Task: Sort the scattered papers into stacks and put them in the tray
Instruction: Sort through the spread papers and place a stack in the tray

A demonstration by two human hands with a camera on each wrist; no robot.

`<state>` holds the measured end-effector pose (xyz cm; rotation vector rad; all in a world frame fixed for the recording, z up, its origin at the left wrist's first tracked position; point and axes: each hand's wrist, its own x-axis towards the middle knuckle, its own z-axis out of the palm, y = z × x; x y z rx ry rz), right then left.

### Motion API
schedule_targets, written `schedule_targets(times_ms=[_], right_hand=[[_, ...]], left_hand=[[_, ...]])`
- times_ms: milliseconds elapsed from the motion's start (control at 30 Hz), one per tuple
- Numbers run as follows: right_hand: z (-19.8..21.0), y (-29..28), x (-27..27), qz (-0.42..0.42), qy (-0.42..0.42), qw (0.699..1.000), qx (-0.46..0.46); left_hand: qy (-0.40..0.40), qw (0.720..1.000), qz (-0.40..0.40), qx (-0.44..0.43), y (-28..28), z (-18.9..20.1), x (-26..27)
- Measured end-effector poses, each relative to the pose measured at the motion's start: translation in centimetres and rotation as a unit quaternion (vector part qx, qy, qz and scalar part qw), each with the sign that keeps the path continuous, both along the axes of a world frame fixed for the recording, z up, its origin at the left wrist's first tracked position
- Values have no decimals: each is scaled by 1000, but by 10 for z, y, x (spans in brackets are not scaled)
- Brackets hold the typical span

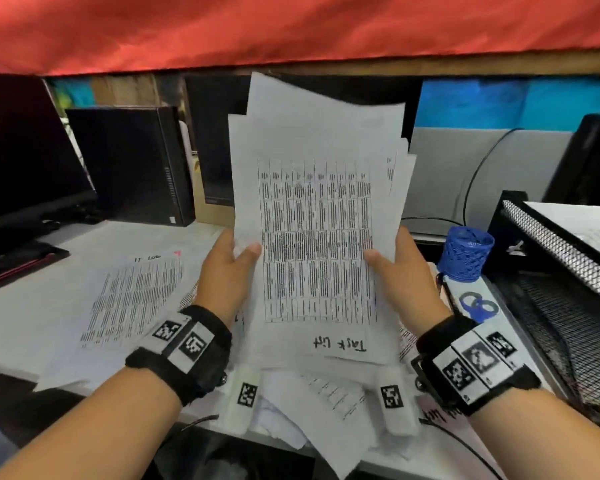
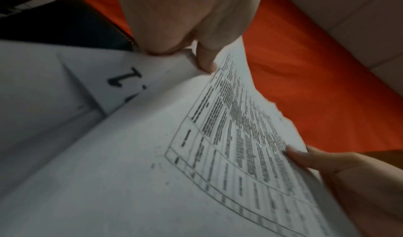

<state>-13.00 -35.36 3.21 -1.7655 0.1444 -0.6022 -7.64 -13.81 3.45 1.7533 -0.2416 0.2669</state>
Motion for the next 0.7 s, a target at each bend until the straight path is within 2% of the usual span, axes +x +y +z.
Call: schedule_targets(times_ms=[100,200,367,433,500,600,633,700], right_hand=[[17,-1,-4,-28,-56,997,-36],[29,1,-14,-37,-104,993,-50],[21,6,-29,8,-69,997,-21],[31,2,-25,-13,-103,994,-21],[49,-5,-19,-24,-172,985,-21],[80,-12,-12,-45,-265,956,-117],[90,-13,-10,-44,-267,950,-156],[105,-14,-2,-44,-211,951,-221]], left_hand=[[-49,998,17,-45,-4,12,-2],[-81,995,1,-56,-5,23,-6],[-69,997,-22,-32,-6,15,-12],[-62,997,-27,-24,-9,13,-11],[-58,998,-33,-21,-12,13,-9],[-52,998,-34,-30,-15,12,-5],[-43,998,-36,-39,-15,10,-4],[-22,997,-43,-61,-14,4,-1]])
